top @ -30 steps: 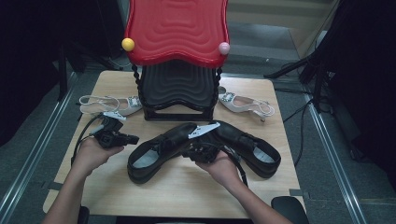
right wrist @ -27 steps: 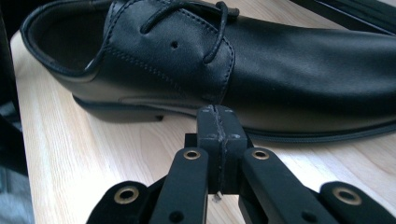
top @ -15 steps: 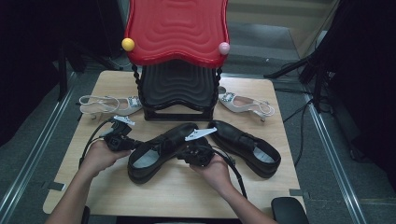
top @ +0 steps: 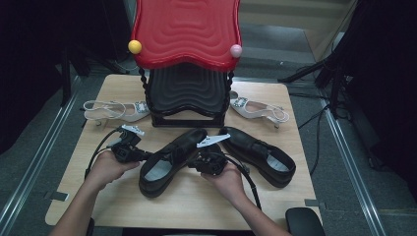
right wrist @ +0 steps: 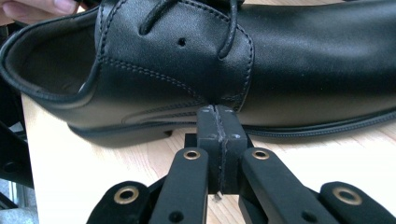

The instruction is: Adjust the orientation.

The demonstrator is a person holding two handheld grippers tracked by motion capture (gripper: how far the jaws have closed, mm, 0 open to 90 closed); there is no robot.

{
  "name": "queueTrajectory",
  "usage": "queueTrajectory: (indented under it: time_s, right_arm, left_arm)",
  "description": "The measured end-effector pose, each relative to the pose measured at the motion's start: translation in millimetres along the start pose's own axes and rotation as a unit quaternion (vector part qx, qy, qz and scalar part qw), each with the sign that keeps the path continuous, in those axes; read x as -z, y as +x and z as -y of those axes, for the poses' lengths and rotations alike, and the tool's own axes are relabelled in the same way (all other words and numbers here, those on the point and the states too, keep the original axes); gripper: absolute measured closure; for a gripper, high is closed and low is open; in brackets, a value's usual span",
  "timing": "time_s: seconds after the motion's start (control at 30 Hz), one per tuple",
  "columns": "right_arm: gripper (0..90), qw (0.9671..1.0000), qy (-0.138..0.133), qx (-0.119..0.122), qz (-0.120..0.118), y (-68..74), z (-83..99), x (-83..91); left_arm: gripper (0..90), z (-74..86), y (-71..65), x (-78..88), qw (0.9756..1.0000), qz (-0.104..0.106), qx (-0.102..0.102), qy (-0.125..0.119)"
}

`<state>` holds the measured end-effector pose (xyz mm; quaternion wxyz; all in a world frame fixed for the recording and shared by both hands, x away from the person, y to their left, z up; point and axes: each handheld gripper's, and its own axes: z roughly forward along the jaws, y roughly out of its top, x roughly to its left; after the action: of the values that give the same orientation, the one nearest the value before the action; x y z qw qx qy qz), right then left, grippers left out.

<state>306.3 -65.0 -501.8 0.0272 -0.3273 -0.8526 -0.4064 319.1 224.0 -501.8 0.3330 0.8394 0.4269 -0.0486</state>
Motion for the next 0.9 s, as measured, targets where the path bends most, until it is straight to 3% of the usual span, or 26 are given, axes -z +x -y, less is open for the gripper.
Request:
queueTrajectory:
  time_s: [0.37, 0.7, 0.9]
  right_arm:
    - [90.0, 0.9999, 0.001, -0.011, -0.001, -5.0, 1.1, 9.4]
    - [90.0, 0.9996, 0.006, -0.015, 0.022, -11.7, 1.5, 18.1]
    - [90.0, 0.9990, 0.008, -0.030, 0.030, -19.5, 1.9, 25.7]
  left_arm:
    - [90.0, 2.1, -16.3, -7.8, 0.9998, 0.019, -0.007, 0.008]
    - [90.0, 0.6, -31.9, -18.7, 0.9993, 0.036, -0.008, 0.010]
    - [90.0, -1.1, -42.4, -27.7, 0.9988, 0.048, -0.008, 0.007]
